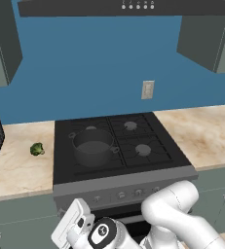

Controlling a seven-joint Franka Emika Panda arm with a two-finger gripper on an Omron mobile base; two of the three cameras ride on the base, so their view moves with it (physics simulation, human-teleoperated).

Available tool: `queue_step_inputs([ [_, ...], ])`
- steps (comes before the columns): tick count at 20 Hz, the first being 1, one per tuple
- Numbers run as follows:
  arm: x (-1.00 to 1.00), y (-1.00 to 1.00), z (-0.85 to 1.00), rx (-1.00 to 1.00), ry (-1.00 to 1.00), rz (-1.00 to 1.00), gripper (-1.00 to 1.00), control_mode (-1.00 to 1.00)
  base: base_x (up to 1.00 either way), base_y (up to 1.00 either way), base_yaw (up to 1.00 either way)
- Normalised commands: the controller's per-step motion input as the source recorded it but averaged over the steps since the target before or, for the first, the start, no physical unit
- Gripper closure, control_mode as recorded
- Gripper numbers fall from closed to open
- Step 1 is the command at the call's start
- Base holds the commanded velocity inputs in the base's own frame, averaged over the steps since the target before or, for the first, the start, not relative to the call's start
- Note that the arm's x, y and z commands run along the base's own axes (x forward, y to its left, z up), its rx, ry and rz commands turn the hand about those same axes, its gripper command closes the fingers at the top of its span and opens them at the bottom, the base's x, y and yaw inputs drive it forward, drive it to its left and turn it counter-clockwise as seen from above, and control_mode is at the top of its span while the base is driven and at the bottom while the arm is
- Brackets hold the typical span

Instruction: Turn on the burner for the pot on the stove. Wait thirty seconds for the pot to heat up. Then add the broccoli to the pot.

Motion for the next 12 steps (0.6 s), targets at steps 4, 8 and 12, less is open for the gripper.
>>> queue_step_inputs([
  [4,0.0,0.0,0.0,0.0,0.0,0.0,1.0,-1.0,0.0,0.0,0.0],
  [8,0.0,0.0,0.0,0.0,0.0,0.0,1.0,-1.0,0.0,0.0,0.0],
  [12,0.0,0.0,0.0,0.0,0.0,0.0,1.0,-1.0,0.0,0.0,0.0],
])
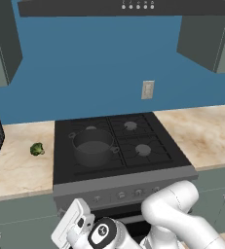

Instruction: Turn on the burner for the pot on the stove. Wait thirty seconds for the pot to heat up. Then add the broccoli to the pot.

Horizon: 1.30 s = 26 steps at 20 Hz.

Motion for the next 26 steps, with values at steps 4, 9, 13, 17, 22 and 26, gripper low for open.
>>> queue_step_inputs([
  [4,0.0,0.0,0.0,0.0,0.0,0.0,1.0,-1.0,0.0,0.0,0.0],
  [9,0.0,0.0,0.0,0.0,0.0,0.0,1.0,-1.0,0.0,0.0,0.0],
  [13,0.0,0.0,0.0,0.0,0.0,0.0,1.0,-1.0,0.0,0.0,0.0],
  [17,0.0,0.0,0.0,0.0,0.0,0.0,1.0,-1.0,0.0,0.0,0.0],
  [22,0.0,0.0,0.0,0.0,0.0,0.0,1.0,-1.0,0.0,0.0,0.0],
  [26,0.0,0.0,0.0,0.0,0.0,0.0,1.0,-1.0,0.0,0.0,0.0],
])
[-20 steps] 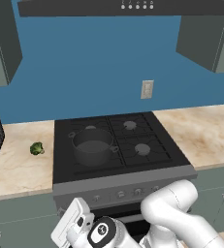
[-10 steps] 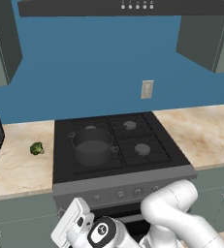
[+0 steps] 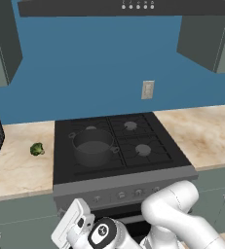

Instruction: Turn on the burner for the pot on the stove. Wait thirty seconds for the pot to heat up. Then add the broccoli to the pot.

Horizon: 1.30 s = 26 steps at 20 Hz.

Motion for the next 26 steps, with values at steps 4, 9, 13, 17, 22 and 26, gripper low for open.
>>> queue_step_inputs([
  [4,0.0,0.0,0.0,0.0,0.0,0.0,1.0,-1.0,0.0,0.0,0.0],
  [9,0.0,0.0,0.0,0.0,0.0,0.0,1.0,-1.0,0.0,0.0,0.0],
  [13,0.0,0.0,0.0,0.0,0.0,0.0,1.0,-1.0,0.0,0.0,0.0],
  [17,0.0,0.0,0.0,0.0,0.0,0.0,1.0,-1.0,0.0,0.0,0.0],
  [22,0.0,0.0,0.0,0.0,0.0,0.0,1.0,-1.0,0.0,0.0,0.0],
  [26,0.0,0.0,0.0,0.0,0.0,0.0,1.0,-1.0,0.0,0.0,0.0],
])
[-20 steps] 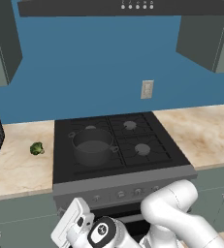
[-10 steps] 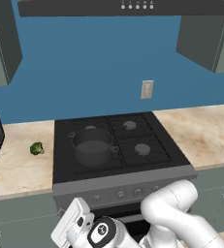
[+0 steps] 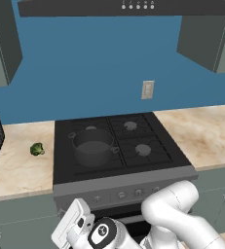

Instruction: Turn on the burner for the pot on the stove. Wait thirty seconds for the pot to heat up. Then add the broccoli to the pot.

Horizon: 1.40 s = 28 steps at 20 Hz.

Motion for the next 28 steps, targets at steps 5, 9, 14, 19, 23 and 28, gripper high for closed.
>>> queue_step_inputs([
  [5,0.0,0.0,0.0,0.0,0.0,0.0,1.0,-1.0,0.0,0.0,0.0],
  [9,0.0,0.0,0.0,0.0,0.0,0.0,1.0,-1.0,0.0,0.0,0.0],
  [14,0.0,0.0,0.0,0.0,0.0,0.0,1.0,-1.0,0.0,0.0,0.0],
  [19,0.0,0.0,0.0,0.0,0.0,0.0,1.0,-1.0,0.0,0.0,0.0],
  [23,0.0,0.0,0.0,0.0,0.0,0.0,1.0,-1.0,0.0,0.0,0.0],
  [28,0.0,0.0,0.0,0.0,0.0,0.0,1.0,-1.0,0.0,0.0,0.0],
])
